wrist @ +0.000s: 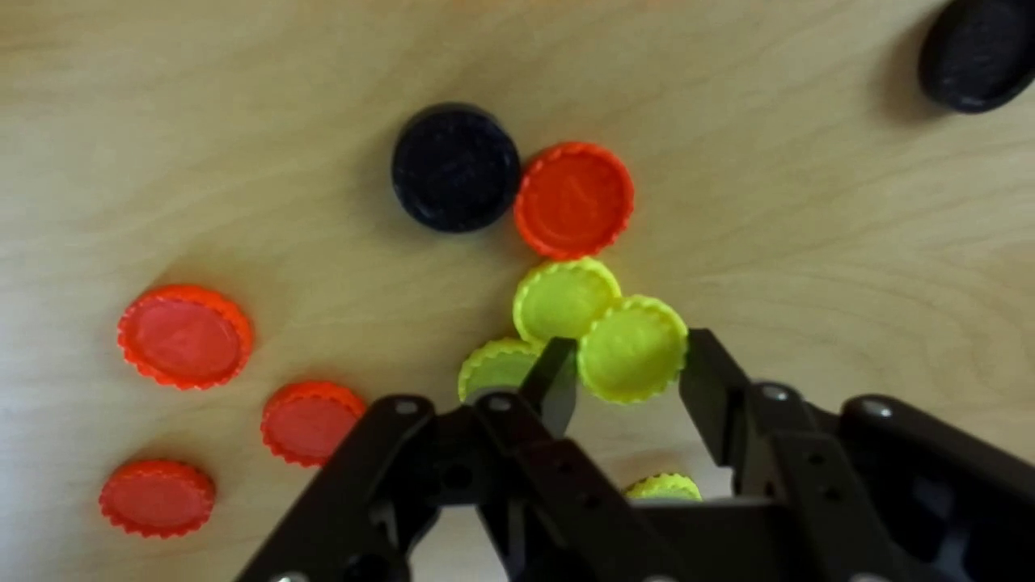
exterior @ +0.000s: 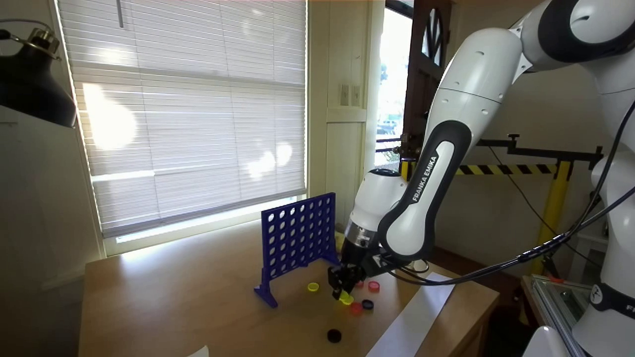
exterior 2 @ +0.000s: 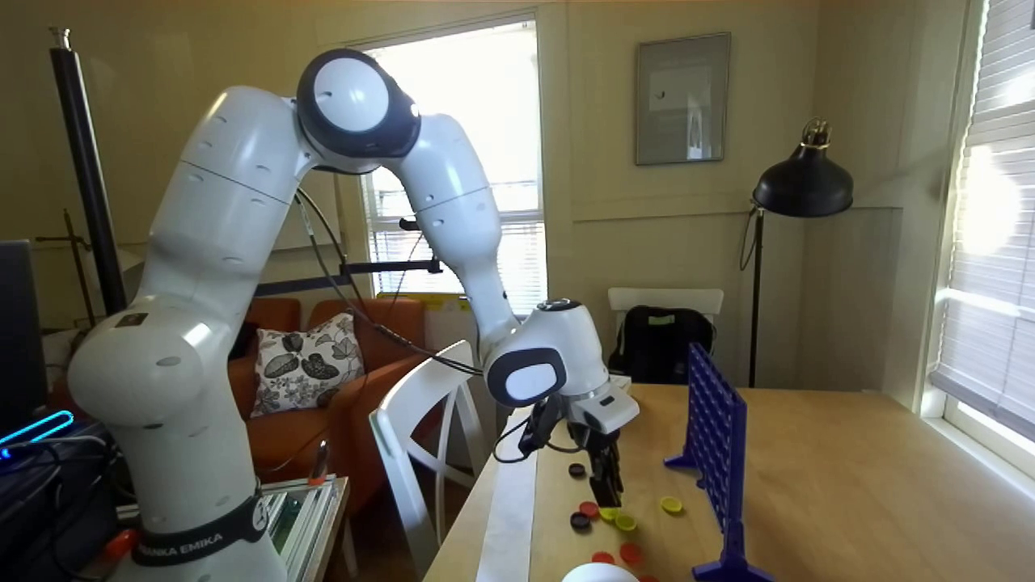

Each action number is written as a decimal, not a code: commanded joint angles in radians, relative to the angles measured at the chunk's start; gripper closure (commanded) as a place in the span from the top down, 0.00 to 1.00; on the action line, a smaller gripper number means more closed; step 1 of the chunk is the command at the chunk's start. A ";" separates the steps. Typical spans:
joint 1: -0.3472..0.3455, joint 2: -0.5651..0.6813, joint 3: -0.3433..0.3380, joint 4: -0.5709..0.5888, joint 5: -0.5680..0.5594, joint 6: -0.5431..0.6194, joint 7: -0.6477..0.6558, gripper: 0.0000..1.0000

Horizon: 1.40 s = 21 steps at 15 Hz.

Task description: Place the yellow chip on the right on top of the two yellow chips.

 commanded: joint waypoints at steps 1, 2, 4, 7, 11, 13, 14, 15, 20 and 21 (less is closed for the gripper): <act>-0.014 -0.039 0.012 -0.035 0.025 0.004 -0.027 0.14; -0.017 -0.041 0.014 -0.039 0.026 0.002 -0.027 0.14; -0.011 -0.043 0.005 -0.045 0.023 0.000 -0.024 0.14; -0.014 -0.047 0.003 -0.057 0.023 -0.003 -0.025 0.14; -0.022 -0.049 0.005 -0.068 0.025 -0.001 -0.026 0.14; -0.030 -0.048 0.011 -0.068 0.026 0.004 -0.028 0.14; -0.032 -0.048 0.014 -0.068 0.027 0.004 -0.028 0.14; -0.039 -0.049 0.021 -0.067 0.028 0.005 -0.031 0.14; -0.046 -0.049 0.038 -0.059 0.028 0.005 -0.032 0.14; -0.045 -0.049 0.038 -0.058 0.027 0.005 -0.032 0.14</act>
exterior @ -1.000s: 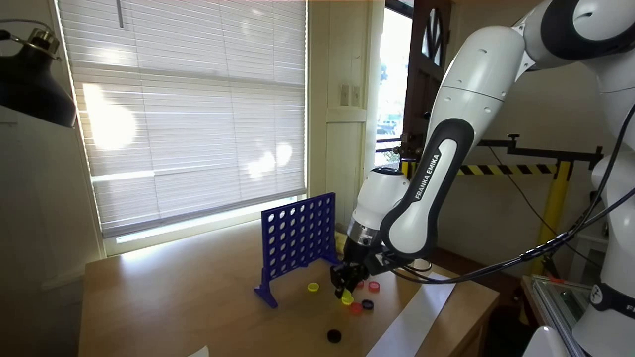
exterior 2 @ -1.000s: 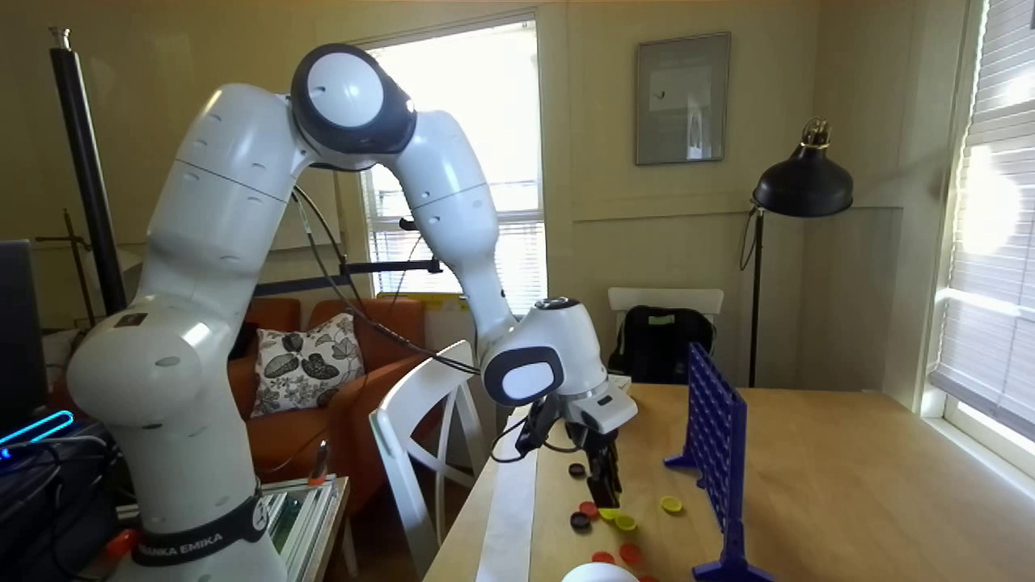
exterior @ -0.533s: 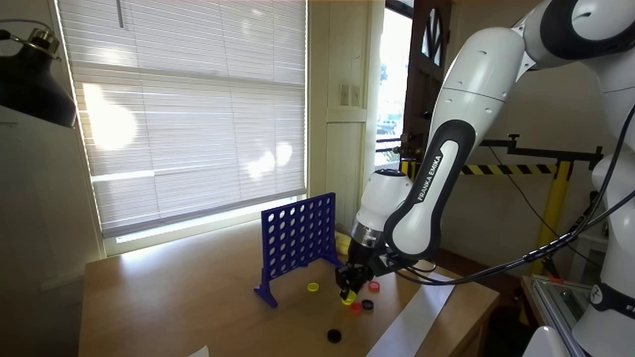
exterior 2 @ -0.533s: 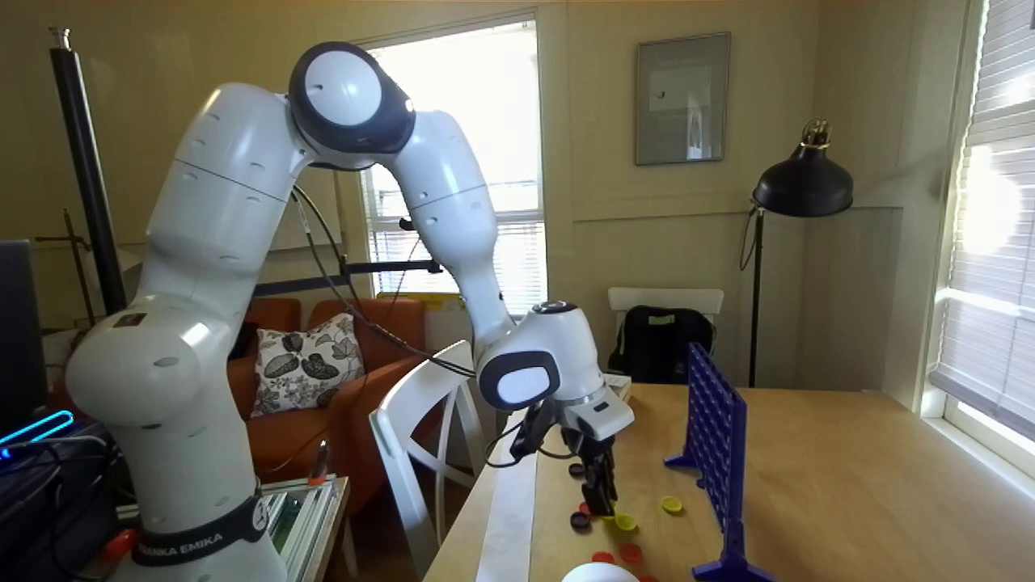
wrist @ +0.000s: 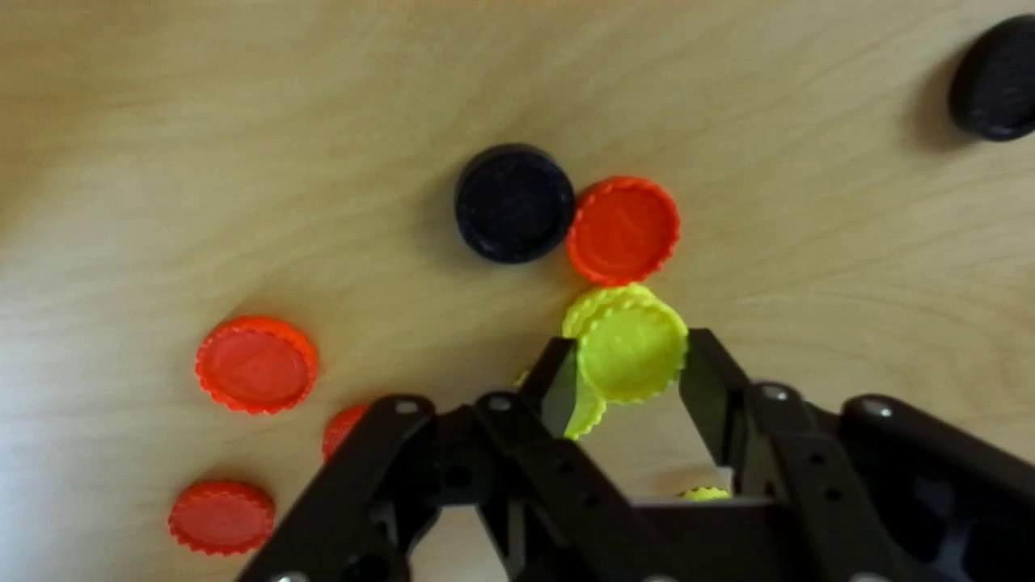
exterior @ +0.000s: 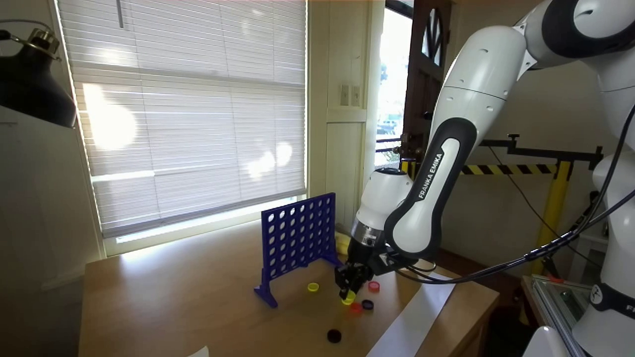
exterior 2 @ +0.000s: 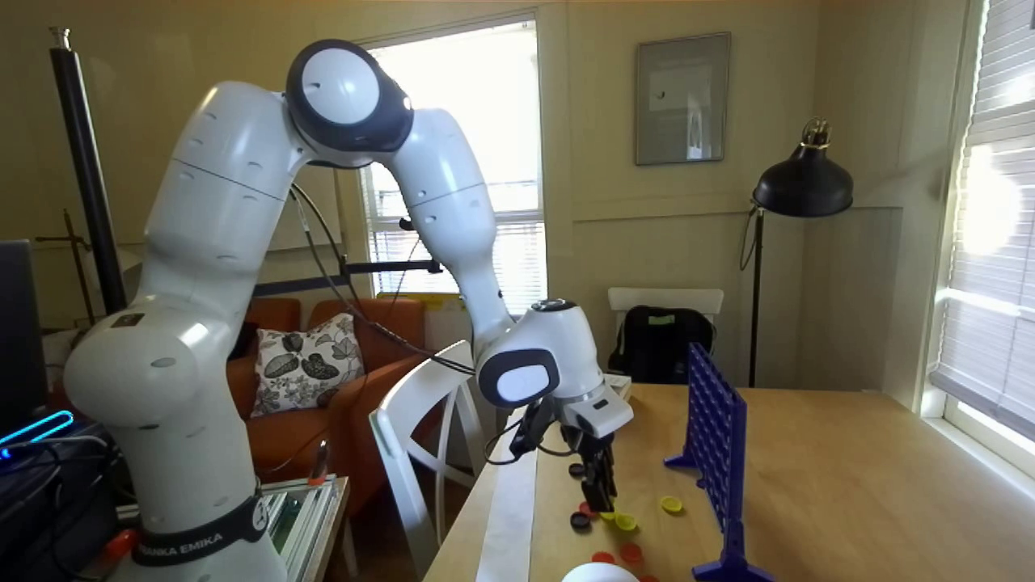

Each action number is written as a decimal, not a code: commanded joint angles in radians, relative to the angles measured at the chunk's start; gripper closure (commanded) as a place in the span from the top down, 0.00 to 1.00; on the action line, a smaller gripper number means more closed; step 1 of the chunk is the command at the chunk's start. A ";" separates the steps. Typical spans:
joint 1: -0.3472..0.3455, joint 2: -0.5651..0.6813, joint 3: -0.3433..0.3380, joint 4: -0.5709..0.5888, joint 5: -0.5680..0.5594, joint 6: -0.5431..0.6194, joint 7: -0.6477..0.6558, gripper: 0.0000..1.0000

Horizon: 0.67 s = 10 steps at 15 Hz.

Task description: Place the yellow chip on the right on top of the two yellow chips.

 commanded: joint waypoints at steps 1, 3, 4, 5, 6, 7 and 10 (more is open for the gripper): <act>-0.015 -0.019 0.022 -0.012 0.027 0.005 -0.031 0.14; -0.015 -0.016 0.021 -0.011 0.026 0.004 -0.031 0.14; -0.013 -0.014 0.017 -0.010 0.025 0.004 -0.030 0.14; -0.014 -0.014 0.017 -0.010 0.025 0.004 -0.030 0.14; -0.015 -0.011 0.016 -0.008 0.025 0.005 -0.030 0.14; -0.015 -0.010 0.016 -0.007 0.025 0.006 -0.030 0.14; -0.032 -0.003 0.027 -0.003 0.028 0.013 -0.035 0.14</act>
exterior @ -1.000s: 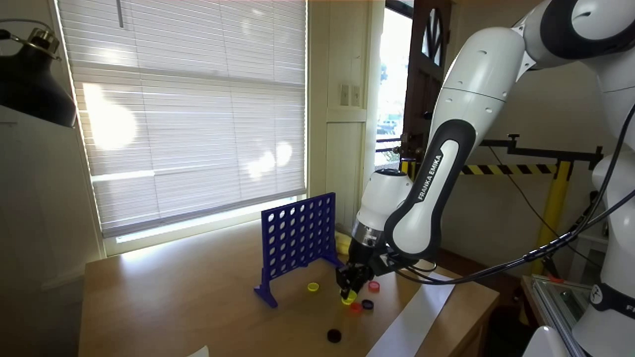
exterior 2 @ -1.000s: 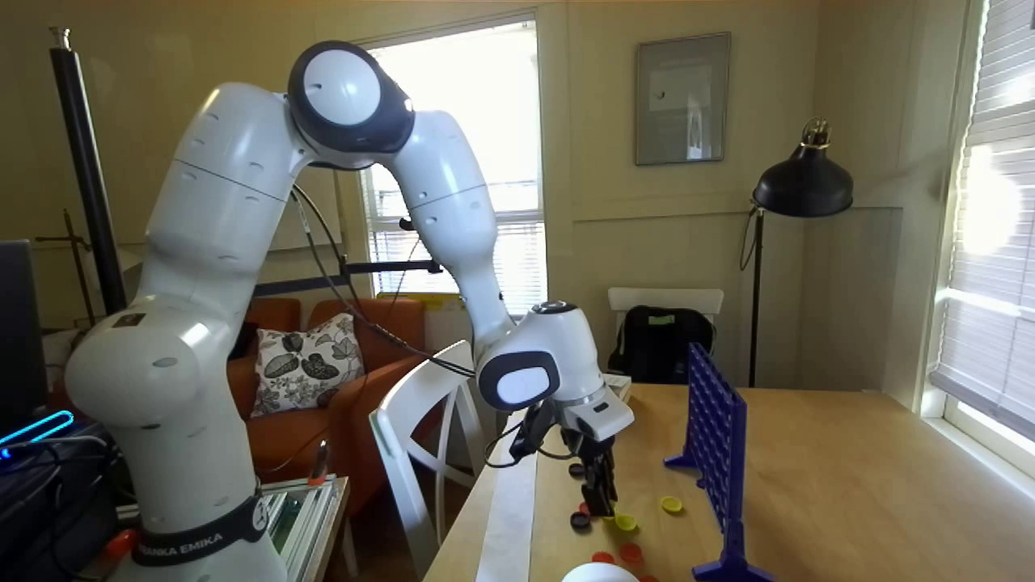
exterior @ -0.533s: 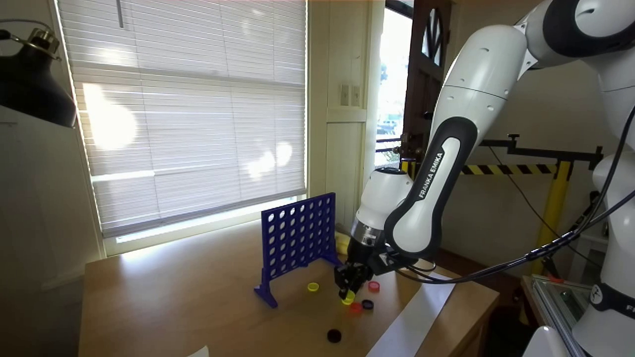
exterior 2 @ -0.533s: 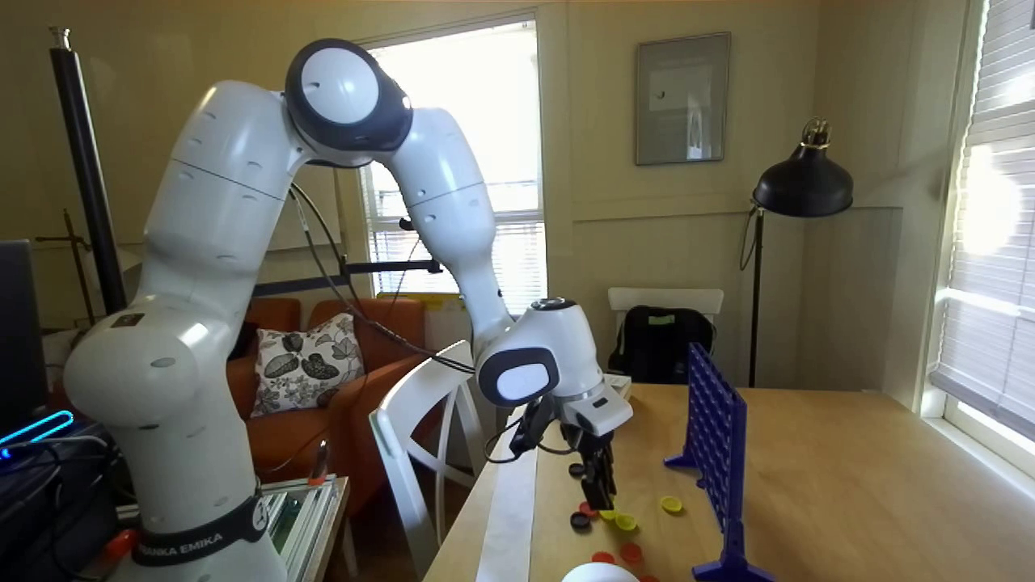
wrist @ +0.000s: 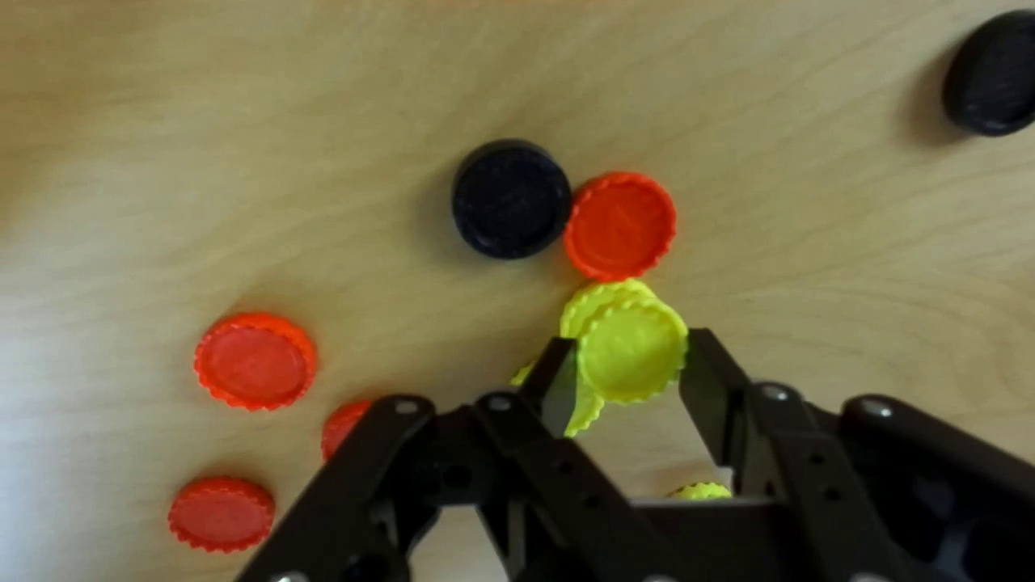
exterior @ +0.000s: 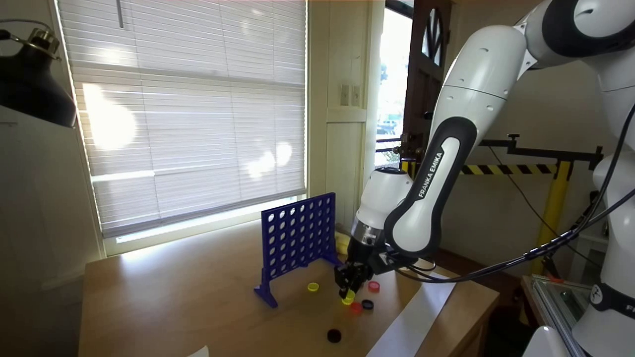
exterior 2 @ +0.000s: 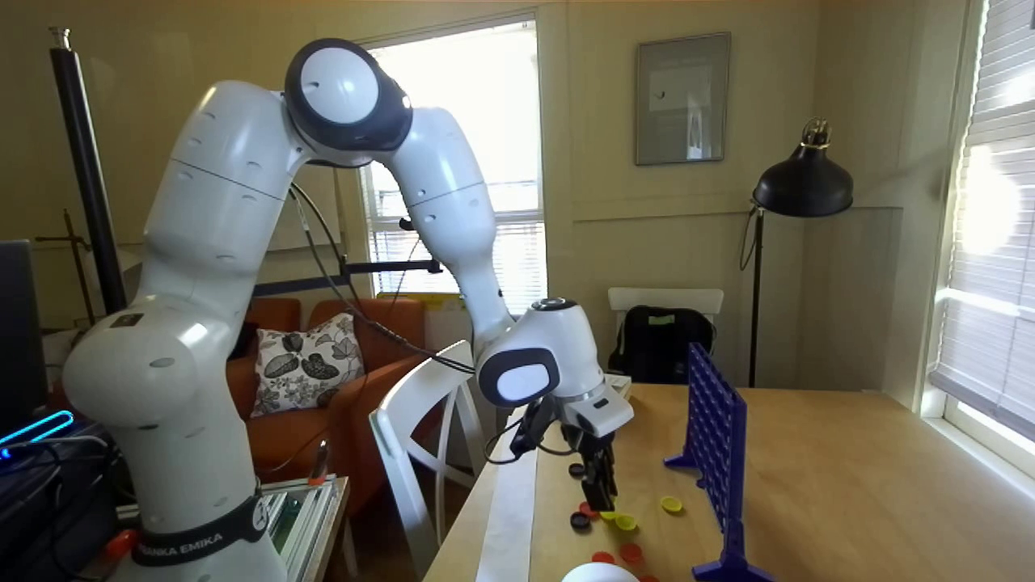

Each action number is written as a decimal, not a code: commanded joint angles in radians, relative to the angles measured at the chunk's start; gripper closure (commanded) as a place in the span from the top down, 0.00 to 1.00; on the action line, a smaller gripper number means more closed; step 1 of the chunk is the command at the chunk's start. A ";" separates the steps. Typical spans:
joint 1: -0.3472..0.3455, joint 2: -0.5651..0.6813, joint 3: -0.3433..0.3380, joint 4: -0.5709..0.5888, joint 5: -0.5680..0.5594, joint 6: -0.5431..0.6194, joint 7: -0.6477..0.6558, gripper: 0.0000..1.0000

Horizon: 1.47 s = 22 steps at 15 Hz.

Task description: Place the yellow chip on the right on top of the two yellow chips.

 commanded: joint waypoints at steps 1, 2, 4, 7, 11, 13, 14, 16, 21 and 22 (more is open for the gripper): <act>-0.028 0.001 0.024 -0.003 0.029 0.013 -0.035 0.14; -0.031 0.002 0.025 -0.002 0.029 0.014 -0.037 0.14; -0.041 0.002 0.035 -0.001 0.031 0.013 -0.041 0.14; -0.050 0.005 0.047 0.000 0.031 0.012 -0.044 0.14; -0.055 0.009 0.052 0.002 0.029 0.012 -0.048 0.14; -0.057 0.010 0.054 0.002 0.029 0.012 -0.050 0.14; -0.057 0.011 0.053 0.003 0.028 0.013 -0.051 0.14; -0.058 0.013 0.052 0.005 0.028 0.015 -0.052 0.14; -0.063 0.020 0.060 0.009 0.030 0.019 -0.053 0.14; -0.065 0.021 0.062 0.010 0.031 0.020 -0.054 0.14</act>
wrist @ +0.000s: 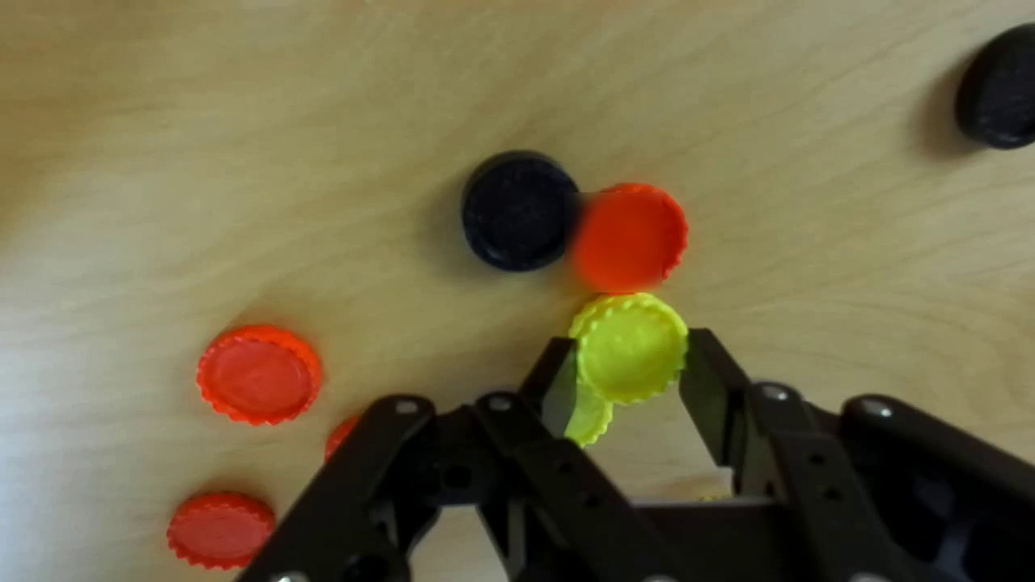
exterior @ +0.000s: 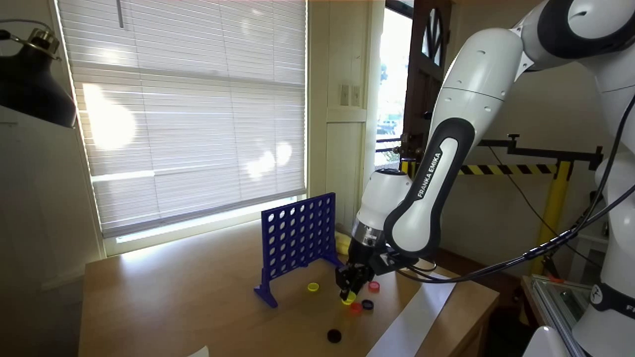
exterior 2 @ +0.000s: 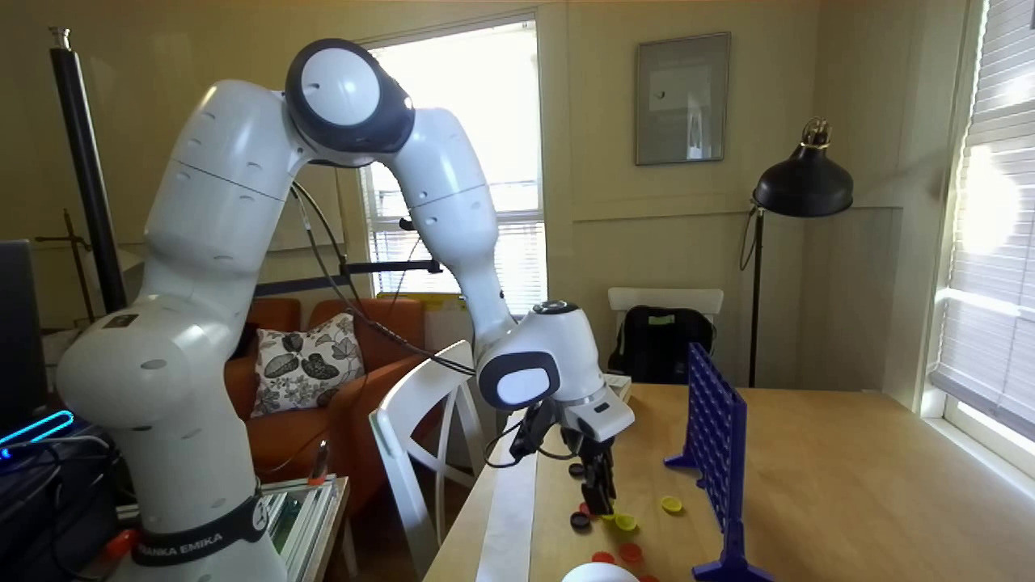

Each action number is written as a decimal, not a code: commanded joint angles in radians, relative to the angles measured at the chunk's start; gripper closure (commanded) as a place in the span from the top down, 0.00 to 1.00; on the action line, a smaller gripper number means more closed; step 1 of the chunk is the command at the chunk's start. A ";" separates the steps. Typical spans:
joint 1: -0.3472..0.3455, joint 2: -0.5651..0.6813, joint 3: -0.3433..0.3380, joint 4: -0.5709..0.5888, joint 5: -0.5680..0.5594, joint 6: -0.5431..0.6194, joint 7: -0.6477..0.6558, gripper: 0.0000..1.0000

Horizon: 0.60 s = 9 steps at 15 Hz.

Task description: Place the yellow chip on the right on top of the two yellow chips.

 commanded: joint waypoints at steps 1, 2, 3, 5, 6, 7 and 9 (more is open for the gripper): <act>-0.020 0.015 0.024 0.010 0.031 0.020 -0.034 0.14; -0.020 0.016 0.025 0.010 0.031 0.022 -0.034 0.14; -0.019 0.018 0.025 0.011 0.031 0.022 -0.034 0.14; -0.020 0.021 0.025 0.013 0.031 0.026 -0.034 0.14; -0.021 0.023 0.026 0.015 0.032 0.028 -0.035 0.14; -0.022 0.024 0.027 0.016 0.032 0.031 -0.035 0.14; -0.024 0.027 0.029 0.020 0.033 0.036 -0.036 0.14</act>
